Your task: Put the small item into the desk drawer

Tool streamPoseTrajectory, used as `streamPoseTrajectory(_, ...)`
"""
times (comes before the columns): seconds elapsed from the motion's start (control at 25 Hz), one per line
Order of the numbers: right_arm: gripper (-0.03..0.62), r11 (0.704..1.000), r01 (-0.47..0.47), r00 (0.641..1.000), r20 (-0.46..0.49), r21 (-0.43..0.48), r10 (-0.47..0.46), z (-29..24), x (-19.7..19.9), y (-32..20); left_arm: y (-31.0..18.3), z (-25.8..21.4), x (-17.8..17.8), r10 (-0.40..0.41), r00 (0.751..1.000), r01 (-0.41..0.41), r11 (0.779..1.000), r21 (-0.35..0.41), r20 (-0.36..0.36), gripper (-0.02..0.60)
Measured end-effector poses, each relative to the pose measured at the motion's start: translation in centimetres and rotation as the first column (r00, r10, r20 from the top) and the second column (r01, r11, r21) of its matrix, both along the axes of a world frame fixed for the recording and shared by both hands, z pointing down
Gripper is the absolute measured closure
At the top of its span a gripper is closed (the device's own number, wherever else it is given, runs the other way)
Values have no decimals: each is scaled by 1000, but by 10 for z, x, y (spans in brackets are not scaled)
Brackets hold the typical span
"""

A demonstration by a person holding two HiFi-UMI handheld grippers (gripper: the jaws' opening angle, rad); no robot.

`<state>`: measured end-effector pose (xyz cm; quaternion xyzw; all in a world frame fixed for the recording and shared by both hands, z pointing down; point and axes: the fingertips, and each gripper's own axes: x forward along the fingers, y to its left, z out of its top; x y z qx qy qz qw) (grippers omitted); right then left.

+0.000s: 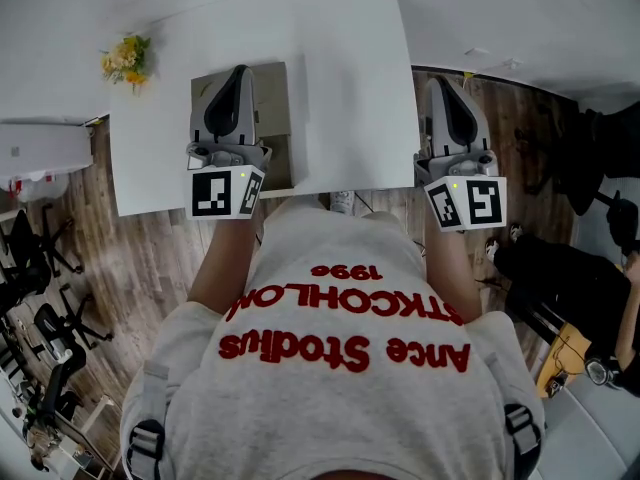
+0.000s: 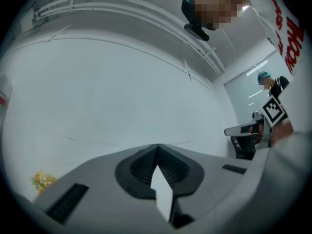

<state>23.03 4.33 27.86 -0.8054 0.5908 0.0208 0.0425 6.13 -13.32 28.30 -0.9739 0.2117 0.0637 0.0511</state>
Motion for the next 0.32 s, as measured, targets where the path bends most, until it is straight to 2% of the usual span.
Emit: streamPoseTrajectory(0.32, 589, 1000, -15, 1000, -9, 4, 15, -3, 1, 4, 1, -1, 0, 6, 1000, -6, 1000, 3, -6, 575)
